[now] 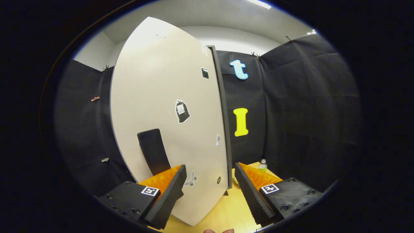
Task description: Open the shoe cabinet door, grab the shoes and put them into the shoe cabinet, then close the shoe cabinet door.
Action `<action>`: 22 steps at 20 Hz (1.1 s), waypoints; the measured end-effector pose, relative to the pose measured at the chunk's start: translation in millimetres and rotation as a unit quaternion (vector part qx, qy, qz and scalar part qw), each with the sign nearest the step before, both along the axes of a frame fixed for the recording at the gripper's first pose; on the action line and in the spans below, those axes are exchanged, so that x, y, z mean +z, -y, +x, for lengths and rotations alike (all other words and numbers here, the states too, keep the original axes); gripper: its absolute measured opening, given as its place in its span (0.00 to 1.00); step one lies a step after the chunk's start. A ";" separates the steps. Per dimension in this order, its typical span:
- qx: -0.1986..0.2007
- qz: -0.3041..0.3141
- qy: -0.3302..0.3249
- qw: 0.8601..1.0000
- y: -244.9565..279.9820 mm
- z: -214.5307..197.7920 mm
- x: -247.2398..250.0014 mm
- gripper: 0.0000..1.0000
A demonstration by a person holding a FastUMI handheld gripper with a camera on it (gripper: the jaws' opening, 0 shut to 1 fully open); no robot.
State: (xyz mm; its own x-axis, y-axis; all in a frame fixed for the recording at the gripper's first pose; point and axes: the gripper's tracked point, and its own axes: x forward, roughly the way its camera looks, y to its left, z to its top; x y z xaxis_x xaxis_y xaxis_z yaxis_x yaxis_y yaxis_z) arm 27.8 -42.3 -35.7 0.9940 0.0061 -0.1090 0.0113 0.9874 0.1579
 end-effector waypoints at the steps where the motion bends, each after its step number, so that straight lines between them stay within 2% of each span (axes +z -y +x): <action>1: 0.014 0.002 -0.001 1.000 -14.0 5.1 1.0 0.98; 4: 0.040 -0.001 -0.001 0.999 -43.0 16.6 1.2 0.98; 9: 0.053 -0.002 0.010 0.999 -63.6 23.4 7.7 0.98; 22: 0.050 -0.004 0.009 0.999 -71.4 29.8 6.1 0.98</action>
